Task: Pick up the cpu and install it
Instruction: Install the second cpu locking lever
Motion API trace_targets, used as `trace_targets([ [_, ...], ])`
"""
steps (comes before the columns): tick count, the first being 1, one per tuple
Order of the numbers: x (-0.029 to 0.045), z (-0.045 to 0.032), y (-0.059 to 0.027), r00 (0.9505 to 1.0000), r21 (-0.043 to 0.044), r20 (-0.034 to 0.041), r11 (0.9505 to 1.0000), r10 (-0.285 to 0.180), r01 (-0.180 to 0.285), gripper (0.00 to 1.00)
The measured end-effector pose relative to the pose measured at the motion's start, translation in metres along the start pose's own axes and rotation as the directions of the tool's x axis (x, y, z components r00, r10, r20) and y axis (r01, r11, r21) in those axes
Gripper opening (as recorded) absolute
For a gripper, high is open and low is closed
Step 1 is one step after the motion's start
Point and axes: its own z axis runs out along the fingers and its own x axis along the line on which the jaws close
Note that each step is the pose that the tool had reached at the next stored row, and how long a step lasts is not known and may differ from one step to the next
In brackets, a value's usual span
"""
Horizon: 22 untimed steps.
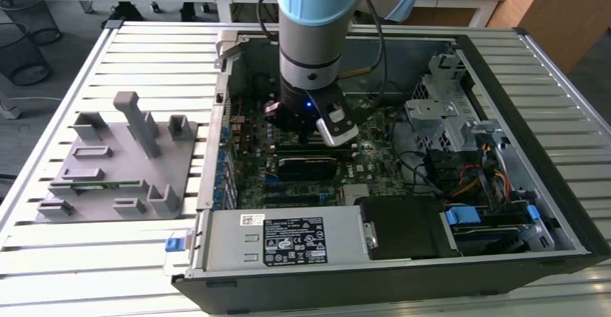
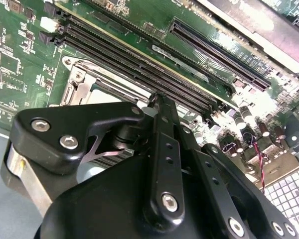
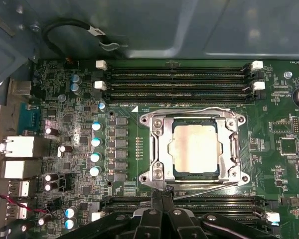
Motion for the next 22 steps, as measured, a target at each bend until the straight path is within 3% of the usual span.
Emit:
trace_targets([
  [22, 0.0037, 0.0056, -0.004, 1.0, -0.0072, -0.0002, 1.0, 0.0, 0.0, 0.11],
])
